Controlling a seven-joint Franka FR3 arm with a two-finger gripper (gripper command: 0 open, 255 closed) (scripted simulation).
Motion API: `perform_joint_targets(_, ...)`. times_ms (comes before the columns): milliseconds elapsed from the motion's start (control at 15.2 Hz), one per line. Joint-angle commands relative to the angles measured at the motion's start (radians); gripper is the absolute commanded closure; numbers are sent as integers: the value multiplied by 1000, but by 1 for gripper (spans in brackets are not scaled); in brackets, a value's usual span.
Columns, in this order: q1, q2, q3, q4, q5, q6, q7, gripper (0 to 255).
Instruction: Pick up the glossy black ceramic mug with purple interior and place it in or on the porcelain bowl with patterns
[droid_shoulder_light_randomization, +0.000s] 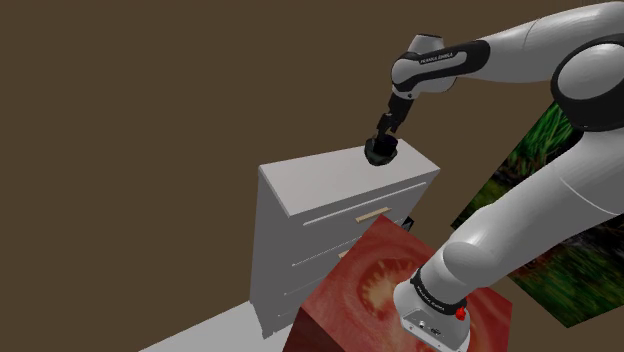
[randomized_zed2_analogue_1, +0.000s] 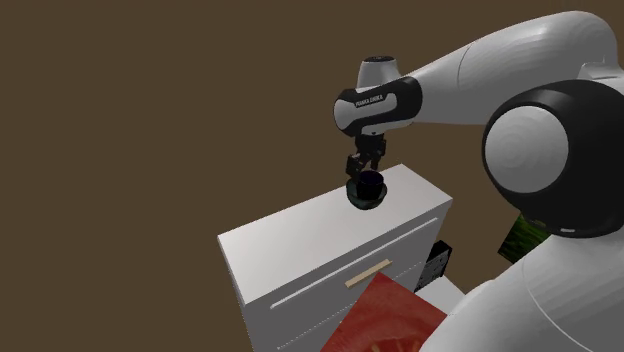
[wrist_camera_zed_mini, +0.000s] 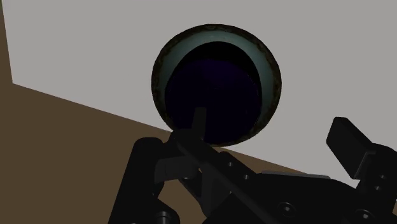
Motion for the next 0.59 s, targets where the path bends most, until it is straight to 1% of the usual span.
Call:
perform_joint_targets(0, 1, -20, 6, 34, -5, -53, 6, 0)
perform_joint_targets(132, 3, -41, 14, 75, -10, -114, 10, 0)
perform_joint_targets(528, 3, -41, 14, 75, -10, -114, 10, 0)
